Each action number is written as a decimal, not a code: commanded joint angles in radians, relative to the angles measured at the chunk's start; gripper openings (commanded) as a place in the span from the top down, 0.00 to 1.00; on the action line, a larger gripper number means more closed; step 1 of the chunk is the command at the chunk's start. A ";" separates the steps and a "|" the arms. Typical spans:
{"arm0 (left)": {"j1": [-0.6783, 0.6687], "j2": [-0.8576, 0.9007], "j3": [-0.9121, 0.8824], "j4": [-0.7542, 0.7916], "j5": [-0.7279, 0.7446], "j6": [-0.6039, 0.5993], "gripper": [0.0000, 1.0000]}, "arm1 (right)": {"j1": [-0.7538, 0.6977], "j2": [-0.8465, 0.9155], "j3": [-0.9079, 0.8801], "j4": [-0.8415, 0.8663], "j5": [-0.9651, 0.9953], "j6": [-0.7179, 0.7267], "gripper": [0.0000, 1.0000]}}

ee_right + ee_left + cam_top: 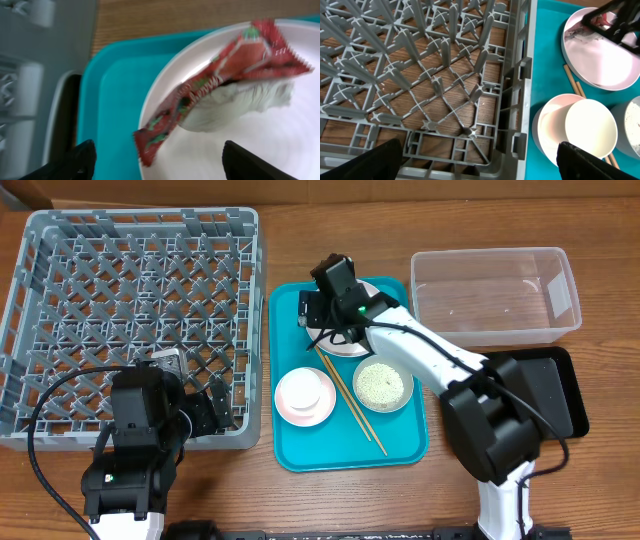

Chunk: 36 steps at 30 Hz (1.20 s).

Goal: Sort waste into correct bins and load items into the dishwasher
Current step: 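Grasp the red snack wrapper on the plate with the right gripper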

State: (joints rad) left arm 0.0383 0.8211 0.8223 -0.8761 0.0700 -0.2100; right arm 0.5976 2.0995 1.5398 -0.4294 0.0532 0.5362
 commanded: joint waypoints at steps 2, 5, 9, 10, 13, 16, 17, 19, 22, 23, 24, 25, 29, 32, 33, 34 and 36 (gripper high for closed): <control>-0.013 0.010 0.024 0.002 0.000 -0.006 0.00 | 0.004 0.048 0.016 0.021 0.026 0.109 0.27; -0.013 0.017 0.024 0.002 0.001 -0.007 0.00 | 0.001 0.056 0.016 0.027 0.024 0.131 0.50; -0.013 0.031 0.024 0.002 0.000 -0.006 0.00 | 0.001 0.042 0.016 -0.001 0.024 0.130 0.86; -0.013 0.036 0.024 0.002 0.001 -0.006 0.00 | -0.001 0.029 0.018 -0.025 0.024 0.130 0.93; -0.013 0.038 0.024 0.002 0.000 -0.006 0.00 | -0.011 -0.024 0.020 -0.095 0.033 0.130 0.96; -0.013 0.038 0.024 0.005 -0.003 -0.004 0.00 | -0.033 -0.098 0.020 -0.162 0.040 0.118 0.96; -0.013 0.038 0.024 0.006 -0.008 -0.003 0.00 | -0.040 -0.124 0.020 -0.184 0.041 0.114 0.96; -0.013 0.038 0.024 0.010 -0.027 -0.003 0.00 | -0.074 -0.210 0.020 -0.246 0.045 0.087 0.96; -0.013 0.038 0.024 0.012 -0.029 -0.003 0.00 | -0.110 -0.263 0.020 -0.282 0.039 0.068 0.96; -0.013 0.038 0.024 0.013 -0.029 -0.003 0.00 | -0.124 -0.276 0.020 -0.306 0.027 0.068 0.96; -0.013 0.038 0.024 0.013 -0.029 -0.003 0.00 | -0.131 -0.281 0.020 -0.320 0.014 0.065 0.96; -0.013 0.038 0.024 0.013 -0.029 -0.003 0.00 | -0.137 -0.284 0.020 -0.341 -0.003 0.057 0.96; -0.013 0.038 0.024 0.013 -0.029 -0.003 0.00 | -0.142 -0.290 0.020 -0.386 -0.014 0.000 0.96; -0.013 0.038 0.024 0.013 -0.029 -0.003 0.00 | -0.146 -0.315 0.020 -0.388 -0.013 -0.046 0.96; -0.013 0.038 0.024 0.013 -0.029 -0.003 0.00 | -0.152 -0.333 0.020 -0.387 -0.011 -0.048 0.96; -0.013 0.038 0.024 0.013 -0.029 -0.003 0.00 | -0.161 -0.354 0.020 -0.385 -0.010 -0.048 0.96; -0.013 0.038 0.024 0.013 -0.029 -0.003 0.00 | -0.197 -0.412 0.021 -0.371 -0.010 -0.047 0.96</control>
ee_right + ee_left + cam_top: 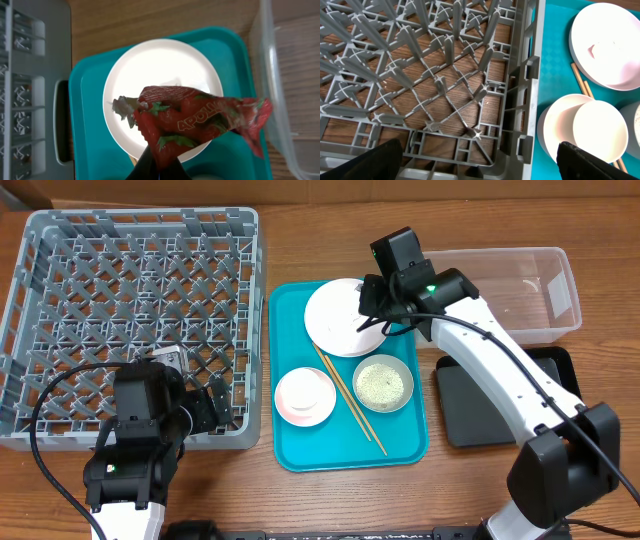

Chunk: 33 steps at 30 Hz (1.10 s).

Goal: Sort waste into correct bins and load items into the dishwasher
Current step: 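Grasp the red snack wrapper on the plate with the right gripper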

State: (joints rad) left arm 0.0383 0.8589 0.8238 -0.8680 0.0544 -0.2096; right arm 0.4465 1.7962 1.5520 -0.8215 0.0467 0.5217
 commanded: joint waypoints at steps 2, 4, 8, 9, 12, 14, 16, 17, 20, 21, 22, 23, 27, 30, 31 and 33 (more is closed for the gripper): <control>-0.013 0.000 0.023 0.005 -0.012 -0.004 0.00 | -0.085 -0.149 0.008 0.029 -0.002 -0.033 0.96; -0.013 0.000 0.023 0.005 -0.012 -0.004 0.00 | -0.136 -0.182 0.008 0.029 -0.003 -0.033 0.96; -0.013 0.000 0.023 0.005 -0.010 -0.005 0.00 | -0.245 -0.196 0.008 -0.007 -0.003 -0.033 0.96; -0.013 0.000 0.023 0.005 -0.010 -0.005 0.00 | -0.269 -0.191 0.007 -0.026 -0.004 -0.033 0.96; -0.013 0.000 0.023 0.006 -0.010 -0.005 0.00 | -0.303 -0.179 0.007 -0.060 -0.040 -0.061 0.96; -0.013 0.001 0.023 0.006 -0.010 -0.005 0.00 | -0.304 -0.178 0.007 -0.045 -0.153 -0.168 0.96; -0.013 0.002 0.023 0.007 -0.010 -0.005 0.00 | -0.293 -0.178 0.007 -0.021 -0.251 -0.269 0.85; -0.013 0.002 0.023 0.009 -0.010 -0.004 0.00 | -0.286 -0.178 0.007 -0.013 -0.282 -0.313 0.71; -0.013 0.003 0.023 0.011 -0.010 -0.005 0.00 | -0.258 -0.178 0.007 -0.012 -0.292 -0.389 0.53; -0.013 0.003 0.023 0.010 -0.010 -0.005 0.00 | -0.245 -0.176 0.007 -0.013 -0.291 -0.413 0.50; -0.013 0.003 0.023 0.010 -0.010 -0.005 0.00 | -0.233 -0.173 0.007 -0.014 -0.291 -0.434 0.48; -0.013 0.003 0.023 0.011 -0.010 -0.005 0.00 | -0.215 -0.166 0.007 -0.016 -0.288 -0.457 0.45; -0.013 0.003 0.023 0.011 -0.010 -0.008 0.00 | -0.148 -0.130 0.007 -0.042 -0.197 -0.478 0.39; -0.013 0.003 0.023 0.010 -0.010 -0.008 0.00 | -0.099 -0.085 0.007 -0.057 -0.141 -0.477 0.38; -0.013 0.003 0.023 0.010 -0.010 -0.008 0.00 | -0.090 -0.074 0.007 -0.057 -0.139 -0.477 0.39; -0.013 0.003 0.023 0.010 -0.010 -0.008 0.00 | -0.059 -0.033 0.007 -0.056 -0.117 -0.462 0.38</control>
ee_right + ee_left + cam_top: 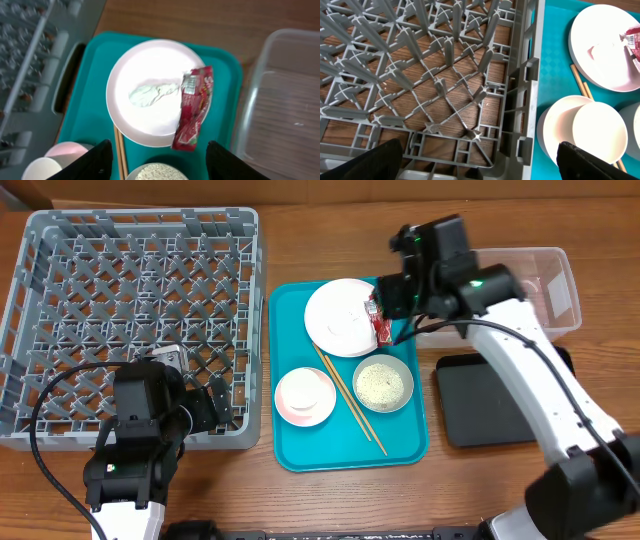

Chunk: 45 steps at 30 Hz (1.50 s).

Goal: Sort waste into correct bins and load items into the dishwasher
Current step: 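Grasp the red snack wrapper on the plate with the right gripper, then carry the red wrapper to the clear plastic bin and release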

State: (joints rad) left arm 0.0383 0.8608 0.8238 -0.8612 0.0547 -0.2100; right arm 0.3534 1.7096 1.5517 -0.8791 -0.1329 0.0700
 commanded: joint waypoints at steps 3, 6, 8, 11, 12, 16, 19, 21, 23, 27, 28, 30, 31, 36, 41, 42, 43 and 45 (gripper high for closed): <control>-0.013 0.001 0.023 0.003 -0.010 -0.007 0.00 | 0.058 0.102 0.007 0.002 0.148 0.076 0.38; -0.013 0.002 0.023 0.002 -0.010 -0.007 0.00 | 0.061 0.143 0.007 0.002 0.192 0.132 0.39; -0.013 0.002 0.023 0.003 -0.010 -0.007 0.00 | 0.061 0.169 0.007 0.002 0.194 0.157 0.39; -0.013 0.001 0.023 0.002 -0.010 -0.007 0.00 | 0.061 0.206 0.007 0.002 0.200 0.195 0.40; -0.013 0.002 0.023 0.002 -0.010 -0.007 0.00 | 0.061 0.219 0.007 0.002 0.199 0.205 0.41; -0.013 0.002 0.023 0.002 -0.010 -0.007 0.00 | 0.062 0.267 0.006 -0.007 0.199 0.237 0.44; -0.013 0.002 0.023 0.002 -0.010 -0.007 0.00 | 0.064 0.294 0.006 -0.016 0.200 0.246 0.52; -0.013 0.002 0.023 0.002 -0.010 -0.007 0.00 | 0.064 0.310 0.006 -0.026 0.203 0.246 0.55; -0.013 0.002 0.023 0.002 -0.010 -0.007 0.00 | 0.063 0.317 0.005 -0.028 0.204 0.271 0.57; -0.013 0.002 0.023 0.002 -0.010 -0.007 0.00 | 0.063 0.325 0.005 -0.024 0.199 0.302 0.66; -0.013 0.002 0.023 0.002 -0.010 -0.007 0.00 | 0.064 0.328 0.005 -0.024 0.199 0.302 0.66; -0.013 0.002 0.023 0.002 -0.010 -0.007 0.00 | 0.069 0.334 0.003 -0.024 0.199 0.302 0.66; -0.013 0.002 0.023 0.002 -0.010 -0.007 0.00 | 0.075 0.344 0.001 -0.024 0.199 0.302 0.66; -0.013 0.002 0.023 0.002 -0.010 -0.007 0.00 | 0.078 0.356 0.000 -0.025 0.192 0.324 0.80; -0.013 0.002 0.023 0.002 -0.010 -0.007 0.00 | 0.077 0.332 0.002 -0.029 0.191 0.324 0.96; -0.013 0.002 0.023 0.002 -0.010 -0.007 0.00 | 0.077 0.317 0.002 -0.032 0.191 0.324 0.96; -0.013 0.002 0.023 0.002 -0.010 -0.007 0.00 | 0.077 0.301 0.002 -0.034 0.192 0.324 0.96; -0.013 0.002 0.023 0.002 -0.010 -0.007 0.00 | 0.071 0.254 0.002 -0.034 0.192 0.324 0.96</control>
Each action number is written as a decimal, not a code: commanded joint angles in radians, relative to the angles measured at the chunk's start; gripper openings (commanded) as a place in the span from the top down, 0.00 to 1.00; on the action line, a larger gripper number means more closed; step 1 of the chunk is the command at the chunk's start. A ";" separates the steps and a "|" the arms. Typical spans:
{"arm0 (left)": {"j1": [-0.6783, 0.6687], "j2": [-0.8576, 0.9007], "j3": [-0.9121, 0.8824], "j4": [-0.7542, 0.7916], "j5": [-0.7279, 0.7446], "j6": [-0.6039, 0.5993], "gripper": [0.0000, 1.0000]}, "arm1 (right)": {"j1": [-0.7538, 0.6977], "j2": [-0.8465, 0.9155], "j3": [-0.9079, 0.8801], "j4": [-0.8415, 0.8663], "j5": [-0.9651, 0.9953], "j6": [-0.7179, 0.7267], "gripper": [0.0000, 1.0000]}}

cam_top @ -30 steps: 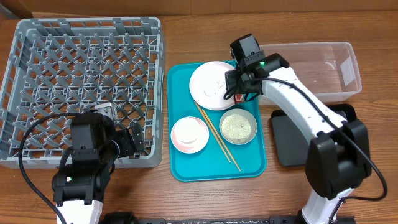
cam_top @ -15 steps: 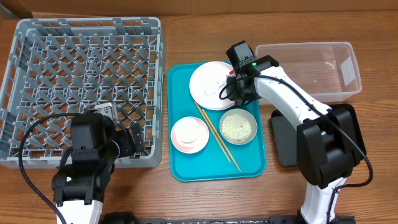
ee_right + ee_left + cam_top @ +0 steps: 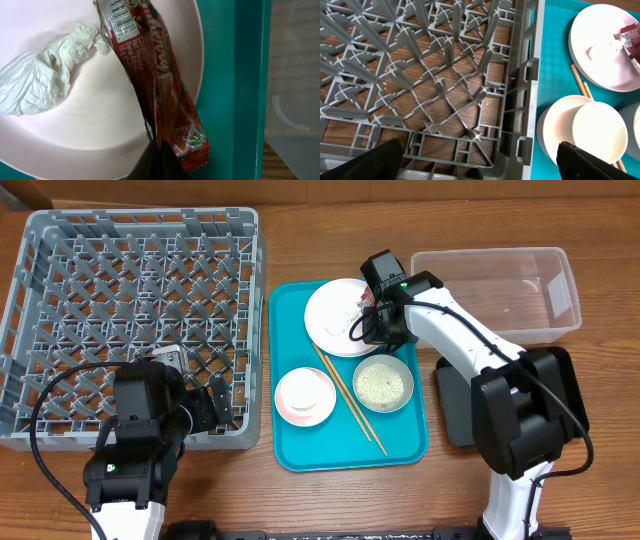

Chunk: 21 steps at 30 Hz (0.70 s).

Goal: Sort waste into correct bins and load items into the dishwasher
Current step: 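Carry the red wrapper to the clear plastic bin and release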

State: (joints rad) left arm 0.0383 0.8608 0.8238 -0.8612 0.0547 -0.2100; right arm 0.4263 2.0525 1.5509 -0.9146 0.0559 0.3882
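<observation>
A red snack wrapper [image 3: 165,90] lies across the right rim of the white plate [image 3: 75,130] on the teal tray [image 3: 230,75]. My right gripper [image 3: 159,155] is shut on the wrapper's lower end. A crumpled white tissue [image 3: 35,85] rests on the plate beside it. In the overhead view the right gripper [image 3: 383,325] sits at the plate's right edge. My left gripper [image 3: 480,169] is open and holds nothing, over the near right corner of the grey dish rack [image 3: 420,75].
The tray [image 3: 300,452] also holds a bowl of grains [image 3: 380,383], chopsticks [image 3: 352,402] and a white cup on a saucer [image 3: 305,393]. A clear plastic bin [image 3: 490,252] stands right of the tray, with a black bin [image 3: 560,395] in front of it.
My right gripper was open and higher above the tray, with the wrapper lying loose on the plate's right rim. It is now low at that rim and shut on the wrapper. Left arm unchanged.
My right gripper was open right over the wrapper and tissue on the plate. Then it held the wrapper above the plate. Then it was open near the clear bin while the wrapper lay on the plate's rim. Now it grips the wrapper again.
</observation>
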 commanded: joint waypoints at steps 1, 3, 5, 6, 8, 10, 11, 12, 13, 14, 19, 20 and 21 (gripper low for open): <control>-0.013 0.002 0.023 0.002 -0.010 -0.007 0.00 | -0.008 -0.120 0.003 0.003 0.003 0.005 0.96; -0.013 0.002 0.023 0.002 -0.010 -0.007 0.00 | -0.023 -0.180 0.003 0.008 0.004 0.005 0.96; -0.013 0.002 0.023 0.002 -0.010 -0.007 0.00 | -0.055 -0.256 0.003 0.021 0.003 0.005 0.96; -0.013 0.002 0.023 0.003 -0.010 -0.007 0.00 | -0.068 -0.277 0.003 0.024 0.003 0.005 0.96; -0.013 0.002 0.023 0.002 -0.010 -0.007 0.00 | -0.108 -0.320 0.003 0.030 0.003 0.003 0.96; -0.013 0.002 0.023 0.003 -0.010 -0.007 0.00 | -0.148 -0.340 0.003 0.028 0.011 -0.003 0.96; -0.013 0.002 0.023 0.003 -0.010 -0.007 0.00 | -0.164 -0.341 0.003 0.025 0.015 -0.003 0.96; -0.013 0.002 0.023 0.003 -0.010 -0.007 0.00 | -0.185 -0.341 0.003 0.018 0.019 -0.003 0.96; -0.013 0.002 0.023 0.003 -0.010 -0.007 0.00 | -0.207 -0.339 0.001 0.010 0.024 -0.003 0.96; -0.013 0.002 0.023 0.002 -0.010 -0.007 0.00 | -0.228 -0.335 -0.003 -0.001 0.035 -0.002 0.96; -0.013 0.002 0.023 0.002 -0.010 -0.007 0.00 | -0.300 -0.314 -0.045 -0.016 0.037 -0.002 0.95; -0.013 0.002 0.023 0.002 -0.010 -0.007 0.00 | -0.305 -0.310 -0.057 -0.015 0.037 -0.002 0.92; -0.013 0.002 0.023 0.003 -0.010 -0.007 0.00 | -0.307 -0.305 -0.066 -0.015 0.037 -0.002 0.85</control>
State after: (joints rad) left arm 0.0383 0.8608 0.8238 -0.8612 0.0547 -0.2100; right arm 0.1287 1.7317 1.5211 -0.9295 0.0826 0.3866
